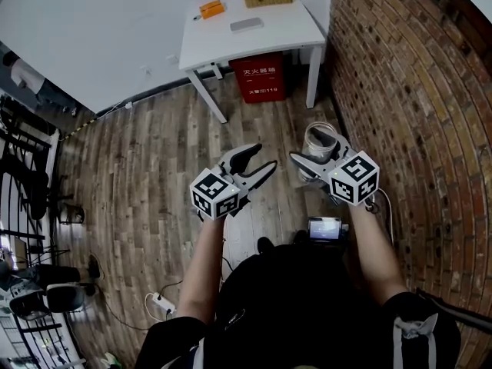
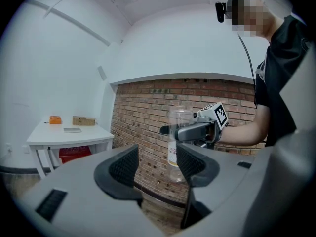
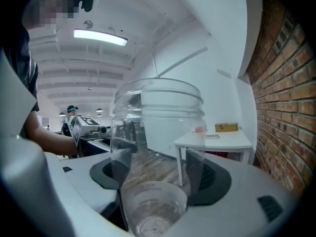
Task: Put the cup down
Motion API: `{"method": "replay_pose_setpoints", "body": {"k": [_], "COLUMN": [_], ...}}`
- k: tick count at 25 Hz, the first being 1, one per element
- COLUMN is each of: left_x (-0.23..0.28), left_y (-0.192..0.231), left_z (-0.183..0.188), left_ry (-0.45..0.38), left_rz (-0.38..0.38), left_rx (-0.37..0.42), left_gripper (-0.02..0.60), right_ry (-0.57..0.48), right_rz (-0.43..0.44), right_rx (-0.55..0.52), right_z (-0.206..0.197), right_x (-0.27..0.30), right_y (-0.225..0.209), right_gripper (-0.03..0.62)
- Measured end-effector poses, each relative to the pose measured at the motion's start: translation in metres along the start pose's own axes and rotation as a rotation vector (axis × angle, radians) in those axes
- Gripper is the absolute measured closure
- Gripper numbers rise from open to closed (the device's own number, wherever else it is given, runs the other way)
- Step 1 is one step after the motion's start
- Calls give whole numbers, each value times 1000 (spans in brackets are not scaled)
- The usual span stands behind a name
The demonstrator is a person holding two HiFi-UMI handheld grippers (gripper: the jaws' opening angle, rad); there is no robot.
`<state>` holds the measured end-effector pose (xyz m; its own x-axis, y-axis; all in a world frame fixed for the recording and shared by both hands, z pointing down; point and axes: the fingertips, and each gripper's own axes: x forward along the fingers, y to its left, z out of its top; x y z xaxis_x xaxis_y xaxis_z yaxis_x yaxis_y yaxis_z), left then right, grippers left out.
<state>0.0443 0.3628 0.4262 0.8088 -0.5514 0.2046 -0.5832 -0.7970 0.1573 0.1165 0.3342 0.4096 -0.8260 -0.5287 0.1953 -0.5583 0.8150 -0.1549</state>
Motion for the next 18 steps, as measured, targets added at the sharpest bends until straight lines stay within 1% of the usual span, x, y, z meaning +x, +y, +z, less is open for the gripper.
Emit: {"method": "replay_pose_setpoints", "body": {"k": [6, 13, 18], "left_x": [17, 36, 47], "left_y": [-5, -6, -3], "left_z": [0, 3, 0], "left_ry": [9, 1, 10], "left_rz": [4, 35, 47], "left_rx": [1, -9, -11], "left_gripper": [336, 339, 339], "right_ry": [-7, -7, -6], "right_rz": [9, 30, 32], "right_rx": [6, -1, 5], "right_z": [-2, -4, -5], "right_x": [-8, -15, -17], "right_y": [-13, -34, -50], "right_gripper": [241, 241, 241]}}
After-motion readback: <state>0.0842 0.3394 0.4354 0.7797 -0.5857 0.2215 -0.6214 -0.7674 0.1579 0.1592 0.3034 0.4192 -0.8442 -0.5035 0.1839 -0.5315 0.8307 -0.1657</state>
